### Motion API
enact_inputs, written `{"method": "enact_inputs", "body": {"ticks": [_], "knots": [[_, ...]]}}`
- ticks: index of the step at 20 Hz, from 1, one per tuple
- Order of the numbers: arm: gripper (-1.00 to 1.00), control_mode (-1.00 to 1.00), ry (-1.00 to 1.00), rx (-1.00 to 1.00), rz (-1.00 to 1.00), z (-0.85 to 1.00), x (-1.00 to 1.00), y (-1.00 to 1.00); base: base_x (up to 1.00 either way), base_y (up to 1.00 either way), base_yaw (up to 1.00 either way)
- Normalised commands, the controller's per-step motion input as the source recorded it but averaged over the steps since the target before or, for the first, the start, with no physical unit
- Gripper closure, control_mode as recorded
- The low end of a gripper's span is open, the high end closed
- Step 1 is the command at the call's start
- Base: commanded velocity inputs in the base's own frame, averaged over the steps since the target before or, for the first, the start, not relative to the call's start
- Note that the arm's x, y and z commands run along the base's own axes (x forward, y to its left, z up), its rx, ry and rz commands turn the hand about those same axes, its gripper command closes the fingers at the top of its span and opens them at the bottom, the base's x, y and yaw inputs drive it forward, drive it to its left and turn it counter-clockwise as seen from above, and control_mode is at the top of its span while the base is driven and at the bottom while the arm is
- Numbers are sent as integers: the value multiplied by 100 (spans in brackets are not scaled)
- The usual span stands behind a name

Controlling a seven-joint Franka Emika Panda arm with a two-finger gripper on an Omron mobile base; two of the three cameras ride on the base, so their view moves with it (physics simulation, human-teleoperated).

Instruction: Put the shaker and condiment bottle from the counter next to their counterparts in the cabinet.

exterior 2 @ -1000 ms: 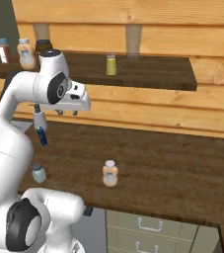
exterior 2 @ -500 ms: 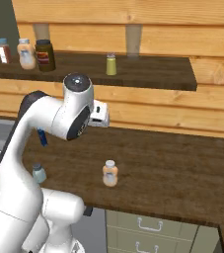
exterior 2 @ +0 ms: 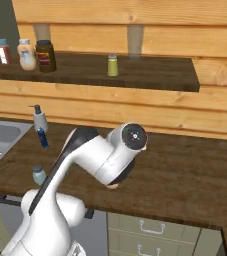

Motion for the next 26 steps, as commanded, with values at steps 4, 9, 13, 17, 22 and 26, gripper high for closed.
{"method": "enact_inputs", "body": {"ticks": [4,9,13,17,22,26], "knots": [[-100,-100,-27,1,60,-57,-10,-94,0,0,0],[-100,-100,-2,-3,67,-100,-6,-8,0,0,0],[-100,-100,0,0,41,-65,2,8,0,0,0],[-100,-100,0,0,0,-2,8,4,0,0,0],[-100,-100,0,0,-6,-32,67,26,0,0,0],[-100,-100,0,0,-1,-73,58,28,0,0,0]]}}
